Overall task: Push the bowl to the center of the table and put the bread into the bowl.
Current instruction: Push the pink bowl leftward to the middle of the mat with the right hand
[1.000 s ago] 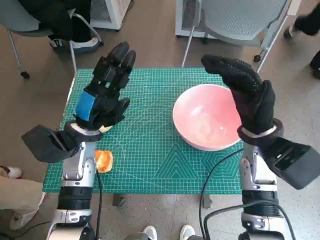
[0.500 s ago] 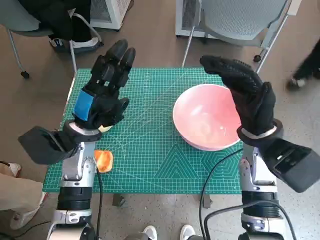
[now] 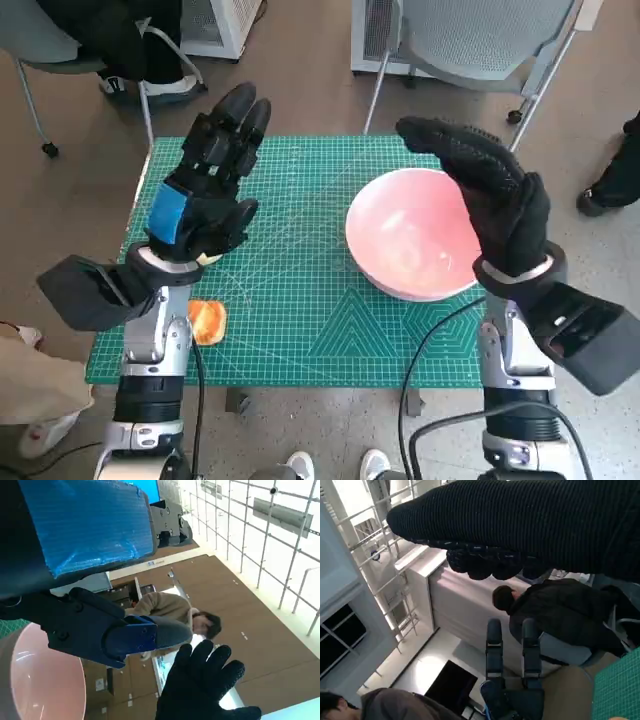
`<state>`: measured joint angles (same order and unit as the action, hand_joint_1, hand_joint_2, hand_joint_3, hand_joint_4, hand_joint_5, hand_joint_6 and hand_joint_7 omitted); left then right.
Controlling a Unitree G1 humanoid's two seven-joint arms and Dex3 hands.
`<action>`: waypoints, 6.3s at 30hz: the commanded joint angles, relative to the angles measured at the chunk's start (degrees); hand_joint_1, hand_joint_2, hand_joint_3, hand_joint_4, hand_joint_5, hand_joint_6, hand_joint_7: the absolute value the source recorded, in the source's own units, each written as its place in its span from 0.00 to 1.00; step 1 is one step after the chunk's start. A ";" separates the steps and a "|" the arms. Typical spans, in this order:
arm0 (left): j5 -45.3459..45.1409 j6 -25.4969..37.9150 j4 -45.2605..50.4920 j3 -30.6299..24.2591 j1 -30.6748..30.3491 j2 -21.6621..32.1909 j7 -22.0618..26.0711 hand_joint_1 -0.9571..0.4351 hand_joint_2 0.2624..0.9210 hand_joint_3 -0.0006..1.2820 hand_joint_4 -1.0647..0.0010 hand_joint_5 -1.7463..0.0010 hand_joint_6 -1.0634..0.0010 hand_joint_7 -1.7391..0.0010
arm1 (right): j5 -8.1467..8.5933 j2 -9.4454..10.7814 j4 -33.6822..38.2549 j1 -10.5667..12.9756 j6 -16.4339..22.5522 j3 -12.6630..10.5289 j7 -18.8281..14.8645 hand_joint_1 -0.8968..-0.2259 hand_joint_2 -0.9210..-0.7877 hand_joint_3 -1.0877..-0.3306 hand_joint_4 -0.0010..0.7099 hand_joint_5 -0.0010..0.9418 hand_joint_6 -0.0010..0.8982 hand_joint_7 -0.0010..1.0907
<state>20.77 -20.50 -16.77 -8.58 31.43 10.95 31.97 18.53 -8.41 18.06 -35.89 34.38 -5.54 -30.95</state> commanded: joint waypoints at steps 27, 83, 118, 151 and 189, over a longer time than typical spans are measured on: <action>-0.37 -4.21 -3.02 -0.19 -1.39 -1.43 -0.17 0.20 1.00 0.33 0.95 1.00 0.99 0.79 | -6.70 -11.82 42.52 -14.86 9.34 -10.04 9.82 0.34 0.00 0.26 0.13 0.00 0.09 0.21; 0.12 -3.12 -1.72 -1.43 -3.73 -0.50 0.12 0.18 1.00 0.33 0.95 1.00 0.97 0.81 | -9.86 -11.10 57.97 -14.64 -17.64 -14.78 19.08 0.30 0.00 0.32 0.06 0.00 0.19 0.04; 0.28 -2.12 -1.67 -1.57 -4.12 0.52 -0.04 0.19 1.00 0.33 0.95 1.00 0.96 0.82 | -9.61 -4.61 57.53 -14.53 -15.60 -15.51 18.19 0.28 0.00 0.33 0.11 0.01 0.21 0.02; 0.05 -0.84 2.17 -2.03 -6.79 1.45 -1.57 0.20 1.00 0.35 0.95 1.00 0.95 0.83 | -9.94 0.17 57.40 -16.95 -15.19 -15.19 17.61 0.32 0.00 0.30 0.13 0.01 0.21 0.02; -1.66 3.77 14.11 -1.24 -12.91 1.15 -9.22 0.21 1.00 0.40 0.96 1.00 1.00 0.77 | -11.93 4.53 57.74 -19.97 -16.22 -11.19 16.67 0.28 0.00 0.29 0.14 0.00 0.21 0.01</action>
<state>19.96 -17.18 -4.13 -9.92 19.39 12.13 23.24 7.28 -4.74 75.13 -55.60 19.26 -17.17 -13.86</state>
